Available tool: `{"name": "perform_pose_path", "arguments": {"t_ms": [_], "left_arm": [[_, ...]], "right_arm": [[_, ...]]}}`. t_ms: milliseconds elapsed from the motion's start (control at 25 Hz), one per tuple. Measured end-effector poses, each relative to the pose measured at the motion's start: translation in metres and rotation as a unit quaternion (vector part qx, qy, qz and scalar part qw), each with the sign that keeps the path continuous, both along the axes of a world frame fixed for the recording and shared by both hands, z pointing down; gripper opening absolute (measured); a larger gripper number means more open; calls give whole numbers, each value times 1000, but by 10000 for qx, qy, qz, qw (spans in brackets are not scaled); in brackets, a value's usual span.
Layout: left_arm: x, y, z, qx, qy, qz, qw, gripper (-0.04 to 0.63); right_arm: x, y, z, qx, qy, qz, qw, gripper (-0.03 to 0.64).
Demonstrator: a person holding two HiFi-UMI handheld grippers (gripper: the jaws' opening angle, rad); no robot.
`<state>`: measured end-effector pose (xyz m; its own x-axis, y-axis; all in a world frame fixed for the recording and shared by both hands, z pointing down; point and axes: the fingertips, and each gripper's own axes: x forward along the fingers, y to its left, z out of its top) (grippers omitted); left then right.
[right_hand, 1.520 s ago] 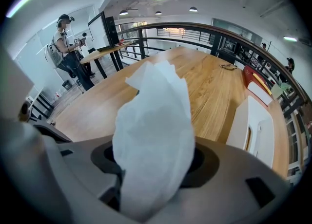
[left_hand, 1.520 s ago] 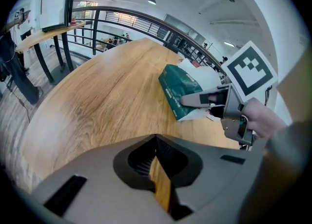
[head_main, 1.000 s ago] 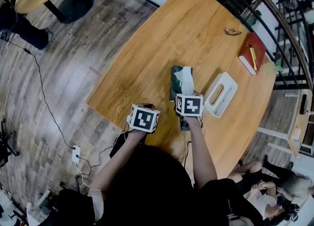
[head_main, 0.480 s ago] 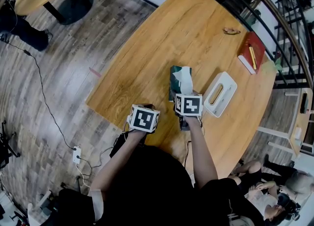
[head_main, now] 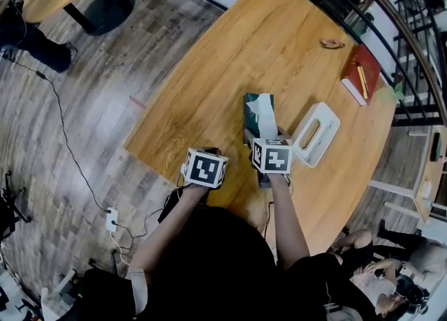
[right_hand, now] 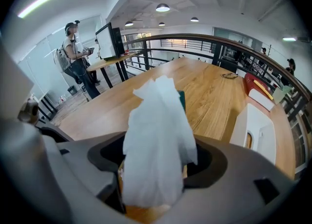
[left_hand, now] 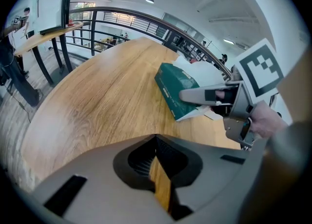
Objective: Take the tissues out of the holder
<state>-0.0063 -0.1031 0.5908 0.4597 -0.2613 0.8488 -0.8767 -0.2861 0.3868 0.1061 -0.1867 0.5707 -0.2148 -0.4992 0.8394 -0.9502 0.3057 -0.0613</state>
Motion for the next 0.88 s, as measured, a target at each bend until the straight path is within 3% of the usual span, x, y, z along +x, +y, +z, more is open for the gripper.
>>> {"name": "perform_pose_path", "arguments": {"t_ms": [880], "left_arm": [[30,8,-16,248,67,388,9989,8]], "right_arm": [[19,31,-68,589,-156,166,9980,348]]}}
